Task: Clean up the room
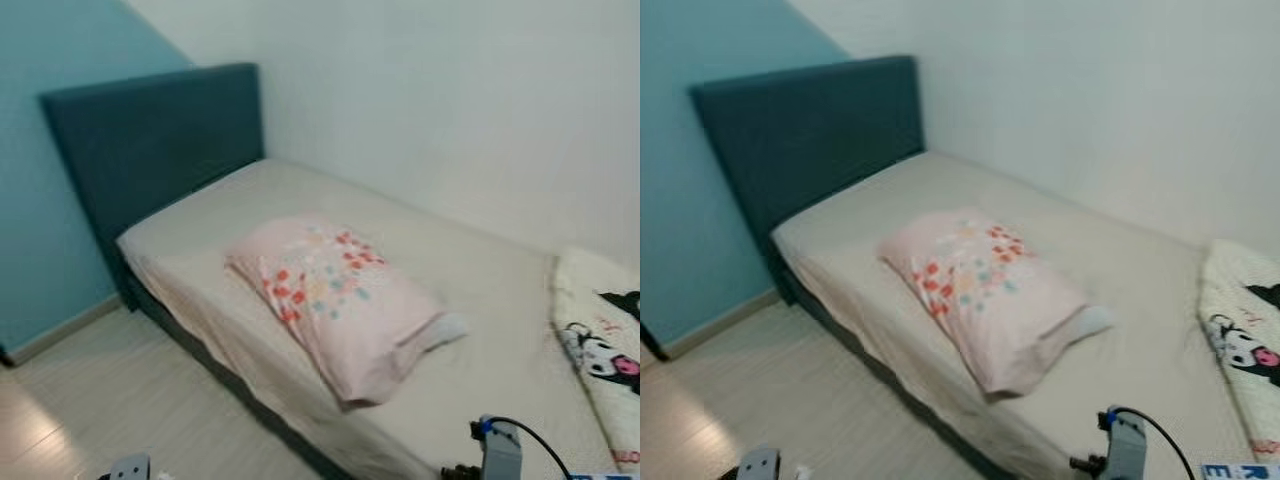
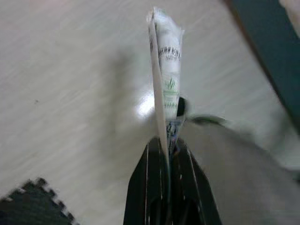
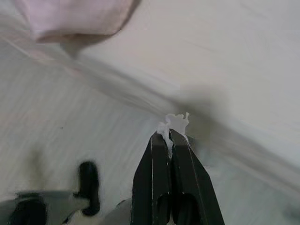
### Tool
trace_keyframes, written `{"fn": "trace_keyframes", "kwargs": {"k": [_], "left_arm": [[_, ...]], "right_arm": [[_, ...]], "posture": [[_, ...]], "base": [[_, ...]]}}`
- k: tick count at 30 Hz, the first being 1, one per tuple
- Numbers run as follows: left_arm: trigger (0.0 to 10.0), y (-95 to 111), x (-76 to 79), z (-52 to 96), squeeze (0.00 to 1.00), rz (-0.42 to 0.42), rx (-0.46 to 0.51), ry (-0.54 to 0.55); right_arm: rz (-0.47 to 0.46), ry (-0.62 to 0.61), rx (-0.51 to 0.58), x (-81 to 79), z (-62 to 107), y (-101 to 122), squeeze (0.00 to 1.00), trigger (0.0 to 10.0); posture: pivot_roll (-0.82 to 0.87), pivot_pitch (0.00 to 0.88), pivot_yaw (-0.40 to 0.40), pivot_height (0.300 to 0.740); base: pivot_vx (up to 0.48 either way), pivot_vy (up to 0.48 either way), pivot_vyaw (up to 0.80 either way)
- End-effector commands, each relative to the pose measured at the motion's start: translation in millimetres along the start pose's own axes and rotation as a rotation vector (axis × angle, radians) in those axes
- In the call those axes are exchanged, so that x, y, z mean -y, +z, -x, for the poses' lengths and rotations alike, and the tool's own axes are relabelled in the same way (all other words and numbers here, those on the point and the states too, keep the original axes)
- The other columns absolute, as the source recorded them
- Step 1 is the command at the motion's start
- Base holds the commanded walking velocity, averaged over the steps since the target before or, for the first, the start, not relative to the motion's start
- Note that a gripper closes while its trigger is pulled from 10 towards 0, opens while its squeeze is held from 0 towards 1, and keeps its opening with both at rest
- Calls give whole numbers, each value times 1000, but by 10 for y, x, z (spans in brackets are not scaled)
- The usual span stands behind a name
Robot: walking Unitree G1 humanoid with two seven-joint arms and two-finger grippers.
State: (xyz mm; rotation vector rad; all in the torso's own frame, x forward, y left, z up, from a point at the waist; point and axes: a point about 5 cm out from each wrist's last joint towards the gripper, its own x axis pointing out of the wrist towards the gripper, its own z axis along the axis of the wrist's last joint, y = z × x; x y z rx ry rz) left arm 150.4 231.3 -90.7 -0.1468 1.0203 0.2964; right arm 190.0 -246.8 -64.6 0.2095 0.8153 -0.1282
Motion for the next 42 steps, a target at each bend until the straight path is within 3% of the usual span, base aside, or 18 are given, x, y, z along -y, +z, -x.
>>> {"fn": "trace_keyframes", "kwargs": {"k": [1, 12, 23, 28, 32, 36, 39, 42], "left_arm": [[10000, 27, 18, -5, 0, -12, 5, -4], [10000, 41, 56, -10, 0, -72, 1, -28], [10000, 54, 159, -16, 0, -89, 9, -68], [10000, 36, 213, -15, 0, -100, 4, -92], [10000, 31, 229, -15, 0, -99, 5, -98], [10000, 33, 257, -15, 0, -95, 11, -104], [10000, 27, 305, -15, 0, -87, 15, -112], [10000, 23, 318, -14, 0, -80, 16, -116]], "right_arm": [[-5, 24, 27, -57, -25, 64, 0, 10000], [36, 84, 49, -180, -71, 173, 0, 10000], [52, 58, -84, -196, -20, -182, 0, 10000], [69, 41, -168, -147, 63, -445, 0, 10000], [75, 31, -188, -123, 91, -513, 0, 10000], [98, 17, -214, -42, 135, -575, 0, 10000], [148, -18, -245, 250, 244, -591, 0, 10000], [161, -34, -247, 380, 288, -560, 0, 10000]], "posture": [[-8, 0, -76, 740], [-7, 0, -74, 740], [1, 0, -82, 740], [-5, 0, -83, 740], [-8, 0, -96, 740], [1, 0, -125, 740], [17, 0, -143, 740], [21, 0, -145, 740]], "base": [[0, 0, 769], [0, 0, 769], [0, 0, 769], [0, 0, 769], [0, 0, 769], [0, 0, 769], [0, 0, 769], [0, 0, 769]]}}
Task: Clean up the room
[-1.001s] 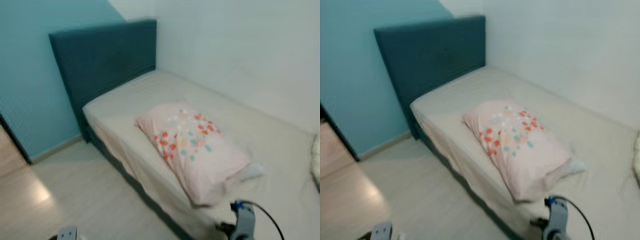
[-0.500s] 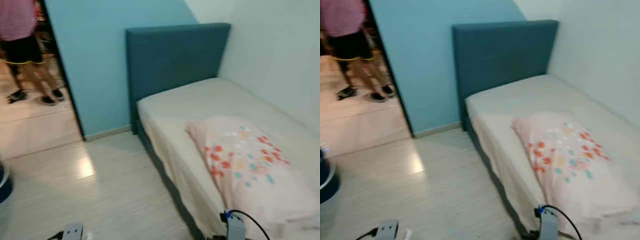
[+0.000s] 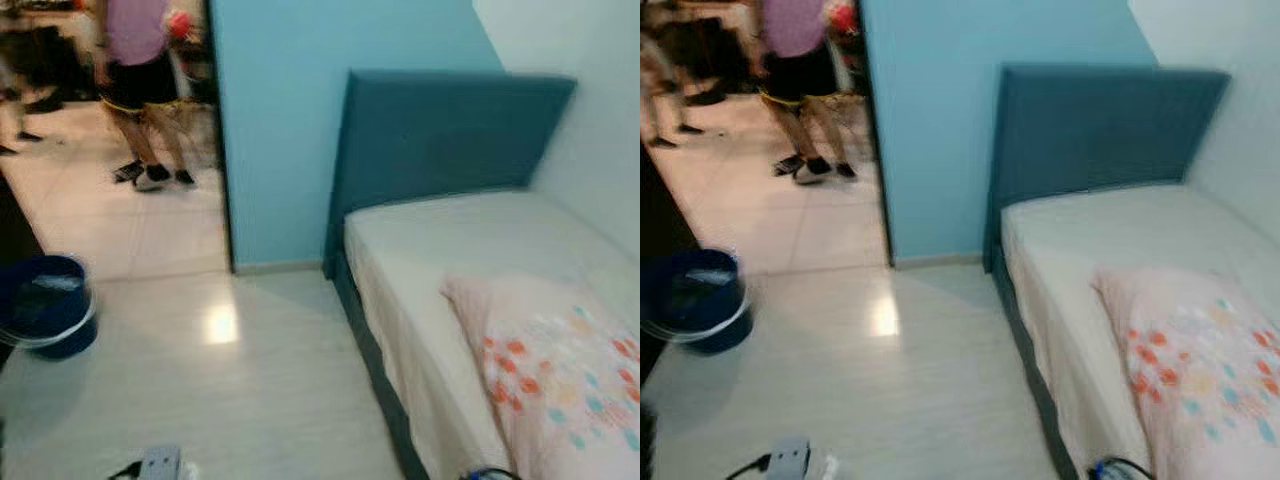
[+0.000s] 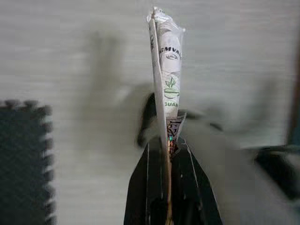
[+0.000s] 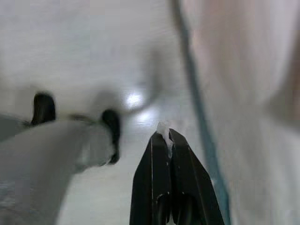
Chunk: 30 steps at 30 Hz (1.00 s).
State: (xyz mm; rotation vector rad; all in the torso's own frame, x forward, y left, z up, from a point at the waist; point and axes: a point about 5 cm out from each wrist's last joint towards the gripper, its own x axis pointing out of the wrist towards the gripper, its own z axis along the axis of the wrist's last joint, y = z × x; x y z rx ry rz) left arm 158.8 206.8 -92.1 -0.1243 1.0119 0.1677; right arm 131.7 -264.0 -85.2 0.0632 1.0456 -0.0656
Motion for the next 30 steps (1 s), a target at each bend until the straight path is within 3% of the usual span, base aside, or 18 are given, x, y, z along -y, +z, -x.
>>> {"fn": "trace_keyframes", "kwargs": {"k": [1, 5, 6, 10, 13, 16, 23, 30], "left_arm": [[10000, 25, 62, -9, 0, -3, 7, -22], [10000, 13, 63, -8, 0, -7, 1, -25], [10000, 6, 58, -7, 0, -8, -2, -23], [10000, 7, 51, -6, 0, -10, -1, -21], [10000, 6, 31, -4, 0, -9, 1, -18], [10000, 28, 16, -5, 0, -11, 6, -13], [10000, 104, 25, -16, 0, 46, 35, -6], [10000, 254, 51, -33, 0, 87, 81, -6]], "right_arm": [[6, -11, -22, 102, 45, -60, 0, 10000], [20, -10, -12, 68, 21, -3, 0, 10000], [32, 0, 1, -60, -32, 55, 0, 10000], [43, 10, 10, -212, -84, 103, 0, 10000], [56, 15, 7, -436, -148, 143, 0, 10000], [80, 37, 3, -558, -175, 170, 0, 10000], [127, 51, -8, -613, -185, 177, 0, 10000], [115, 10, -11, -505, -167, 160, 0, 10000]], "posture": [[21, 0, -145, 740], [24, 0, -145, 740], [28, 0, -137, 740], [28, 0, -135, 740], [29, 0, -130, 740], [29, 0, -131, 740], [33, 0, -129, 740], [33, 0, -126, 740]], "base": [[0, 0, 769], [0, 0, 769], [251, 0, 769], [279, 0, 763], [436, 0, 0], [480, 0, 181], [480, 0, 747], [480, 0, 310]]}}
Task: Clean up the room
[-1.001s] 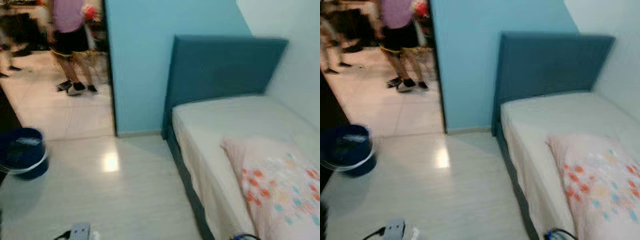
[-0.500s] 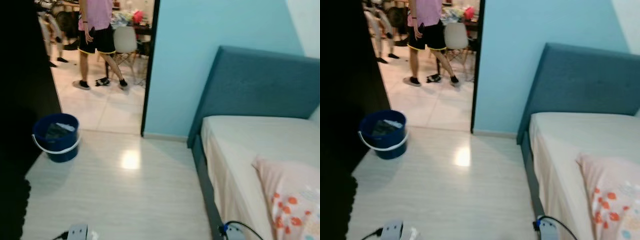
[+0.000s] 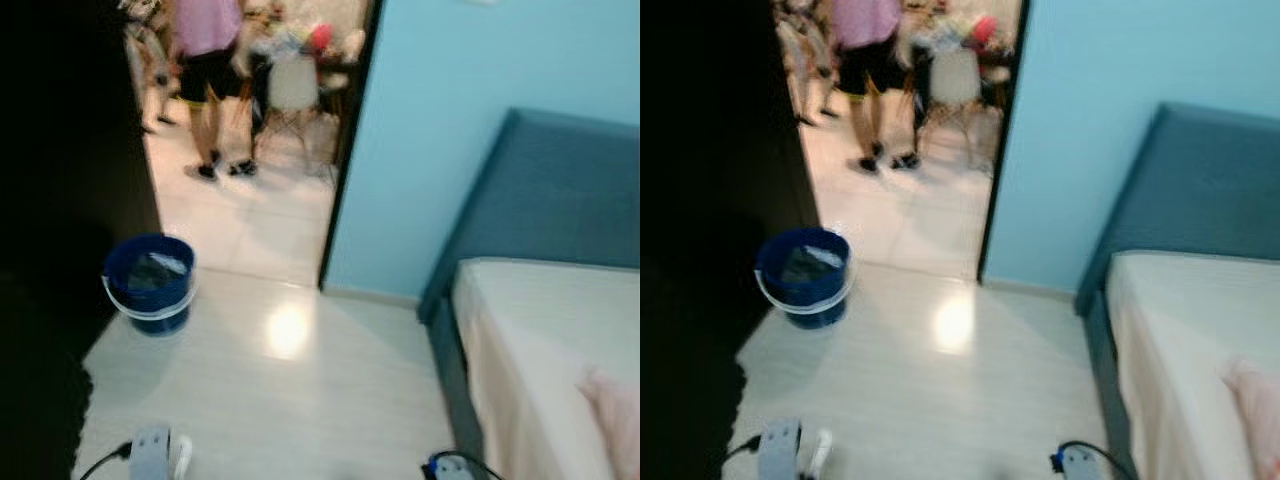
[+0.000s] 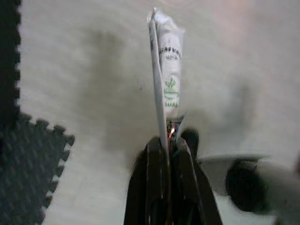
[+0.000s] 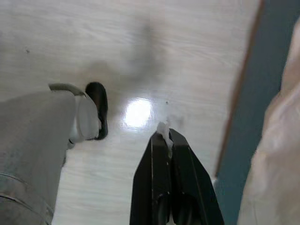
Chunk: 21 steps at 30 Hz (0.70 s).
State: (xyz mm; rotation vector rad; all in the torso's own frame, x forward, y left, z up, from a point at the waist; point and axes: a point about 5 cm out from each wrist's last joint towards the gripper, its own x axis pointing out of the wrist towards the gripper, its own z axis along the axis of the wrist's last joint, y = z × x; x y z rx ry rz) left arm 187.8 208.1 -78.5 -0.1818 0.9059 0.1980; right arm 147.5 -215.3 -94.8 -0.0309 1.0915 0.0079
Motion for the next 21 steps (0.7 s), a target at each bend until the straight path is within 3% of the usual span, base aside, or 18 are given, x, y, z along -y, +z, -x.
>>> {"fn": "trace_keyframes", "kwargs": {"k": [1, 13, 21], "left_arm": [[10000, -60, -2, 9, 0, 18, -19, 5], [10000, 378, 147, -50, 0, 18, 127, -50], [10000, 479, 189, -57, 0, 14, 162, -53]], "right_arm": [[2, -6, 33, 4, -11, 113, 0, 10000], [-12, -19, 47, 144, 12, 168, 0, 10000], [-12, -10, 55, 152, 17, 162, 0, 10000]], "posture": [[33, 0, -126, 740], [32, 0, -121, 740], [31, 0, -120, 740]], "base": [[480, 0, 0], [480, 0, 0], [480, 0, 0]]}}
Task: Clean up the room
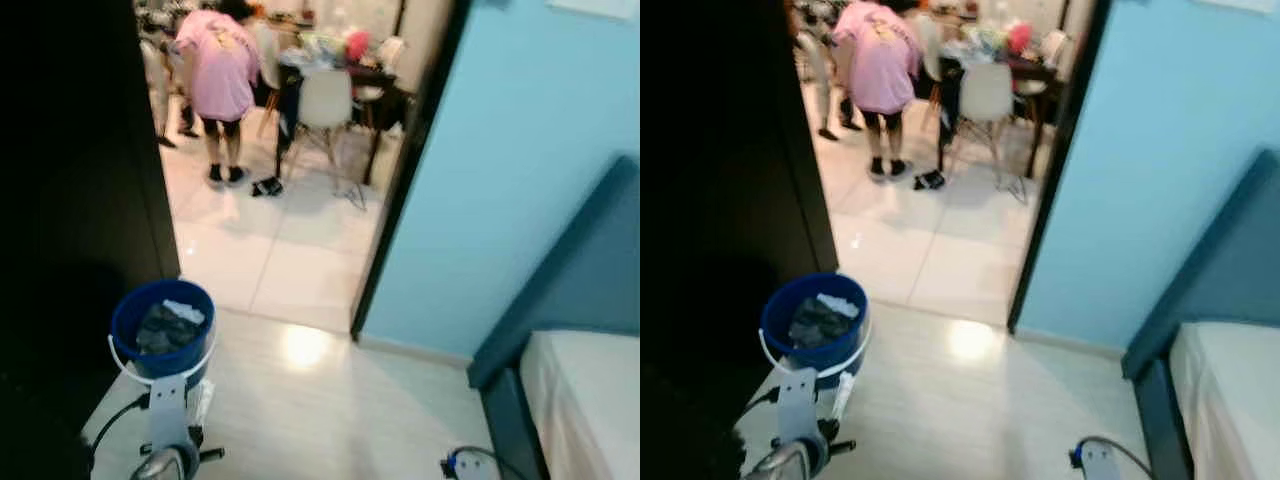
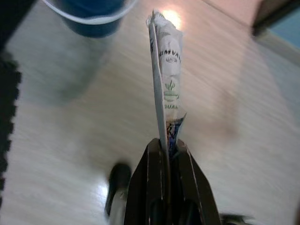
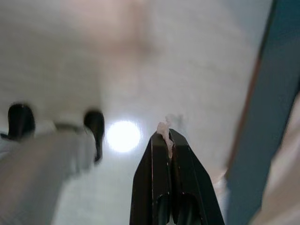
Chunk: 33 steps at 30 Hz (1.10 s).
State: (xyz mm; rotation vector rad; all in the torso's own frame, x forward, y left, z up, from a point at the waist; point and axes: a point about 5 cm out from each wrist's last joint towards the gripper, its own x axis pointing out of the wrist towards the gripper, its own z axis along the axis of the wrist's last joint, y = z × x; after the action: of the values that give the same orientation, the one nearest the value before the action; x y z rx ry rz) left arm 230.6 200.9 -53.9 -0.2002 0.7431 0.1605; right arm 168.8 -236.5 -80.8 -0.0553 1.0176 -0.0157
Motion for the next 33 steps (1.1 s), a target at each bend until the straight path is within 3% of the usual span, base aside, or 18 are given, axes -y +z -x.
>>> {"fn": "trace_keyframes", "kwargs": {"k": [1, 15, 23, 27, 33], "left_arm": [[10000, 39, 9, -10, 0, 1, 11, 6], [10000, 179, 141, -48, 0, -20, 55, -36], [10000, 188, 170, -54, 0, -43, 43, -67], [10000, 183, 256, -61, 0, -63, 15, -139], [10000, 140, 305, -63, 0, -82, -34, -174]], "right_arm": [[-6, 28, -16, -79, -1, -82, 0, 10000], [36, 57, -22, -310, -37, -81, 0, 10000], [23, 48, -27, -306, -42, -65, 0, 10000], [22, 36, -27, -252, -40, -43, 0, 10000], [35, 24, -31, -168, -26, -50, 0, 10000]], "posture": [[27, 0, -118, 740], [24, 0, -115, 740], [24, 0, -115, 740], [17, 0, -114, 740], [14, 0, -115, 740]], "base": [[480, 0, 781], [480, 0, 666], [480, 0, 0], [387, 0, 0], [131, 0, 0]]}}
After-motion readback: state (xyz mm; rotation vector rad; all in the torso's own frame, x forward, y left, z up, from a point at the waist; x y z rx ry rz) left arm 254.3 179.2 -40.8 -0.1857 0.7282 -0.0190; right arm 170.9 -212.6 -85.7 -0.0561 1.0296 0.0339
